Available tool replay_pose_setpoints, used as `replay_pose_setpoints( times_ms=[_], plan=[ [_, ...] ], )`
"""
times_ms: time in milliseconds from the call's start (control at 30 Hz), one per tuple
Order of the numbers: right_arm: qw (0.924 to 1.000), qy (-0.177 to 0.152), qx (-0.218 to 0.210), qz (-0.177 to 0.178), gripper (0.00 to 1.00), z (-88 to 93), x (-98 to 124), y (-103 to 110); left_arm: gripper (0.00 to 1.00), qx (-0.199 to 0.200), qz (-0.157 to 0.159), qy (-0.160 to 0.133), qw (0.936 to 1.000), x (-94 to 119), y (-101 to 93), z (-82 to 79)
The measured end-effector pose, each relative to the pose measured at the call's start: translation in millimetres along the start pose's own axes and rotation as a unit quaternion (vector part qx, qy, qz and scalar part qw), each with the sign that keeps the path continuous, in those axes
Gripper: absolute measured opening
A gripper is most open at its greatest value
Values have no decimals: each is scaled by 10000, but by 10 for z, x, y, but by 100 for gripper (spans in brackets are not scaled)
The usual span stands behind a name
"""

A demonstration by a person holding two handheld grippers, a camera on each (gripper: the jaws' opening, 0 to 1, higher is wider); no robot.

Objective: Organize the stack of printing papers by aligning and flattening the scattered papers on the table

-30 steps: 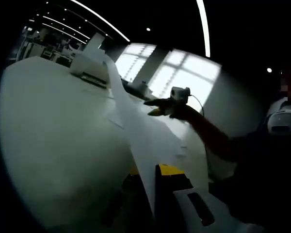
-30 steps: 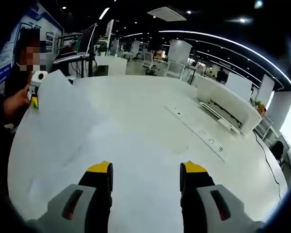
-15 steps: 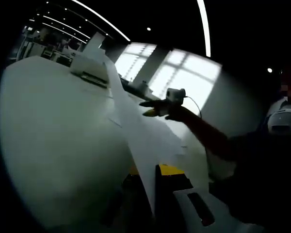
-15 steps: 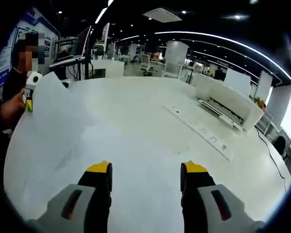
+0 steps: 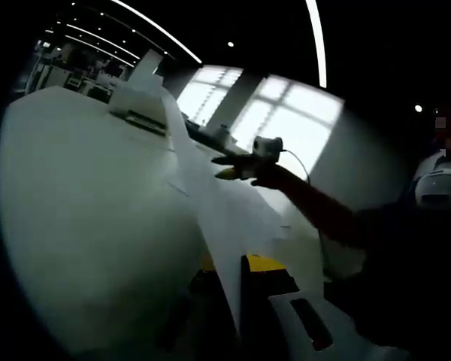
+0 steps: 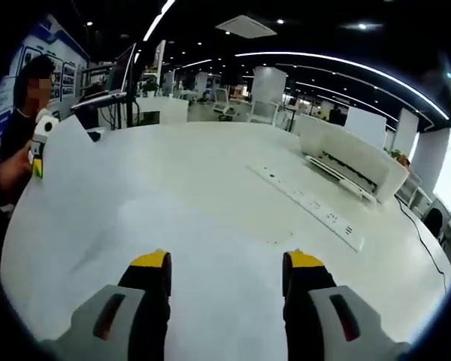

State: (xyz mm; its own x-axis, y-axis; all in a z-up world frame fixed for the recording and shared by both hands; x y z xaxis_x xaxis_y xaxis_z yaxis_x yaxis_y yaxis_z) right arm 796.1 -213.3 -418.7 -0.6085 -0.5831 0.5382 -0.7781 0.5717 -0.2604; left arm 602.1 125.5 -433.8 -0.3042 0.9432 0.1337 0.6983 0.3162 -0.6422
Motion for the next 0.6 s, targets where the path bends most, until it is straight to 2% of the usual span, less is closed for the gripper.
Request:
replay_pose_setpoints(
  times_ms=[600],
  plan=[
    [9995, -78, -317, -2, 56, 75, -191, -28, 5, -8, 7, 12, 10000, -20, -37, 20]
  ],
)
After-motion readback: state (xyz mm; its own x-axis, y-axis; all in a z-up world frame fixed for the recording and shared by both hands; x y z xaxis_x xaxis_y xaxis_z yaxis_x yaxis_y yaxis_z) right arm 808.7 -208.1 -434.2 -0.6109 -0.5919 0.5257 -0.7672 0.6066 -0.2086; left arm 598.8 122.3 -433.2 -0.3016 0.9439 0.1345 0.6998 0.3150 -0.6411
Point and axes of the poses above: the point that each gripper's makers call its tool centre point, and the gripper's own axes: x roughly backward along the fingers, y roughly to its left, z roughly out of its underside, the point moved 6 cm from there along x, roughly backward along the fingers, and after that the axes turned 8 degrees about x, right-handed, at the moved point
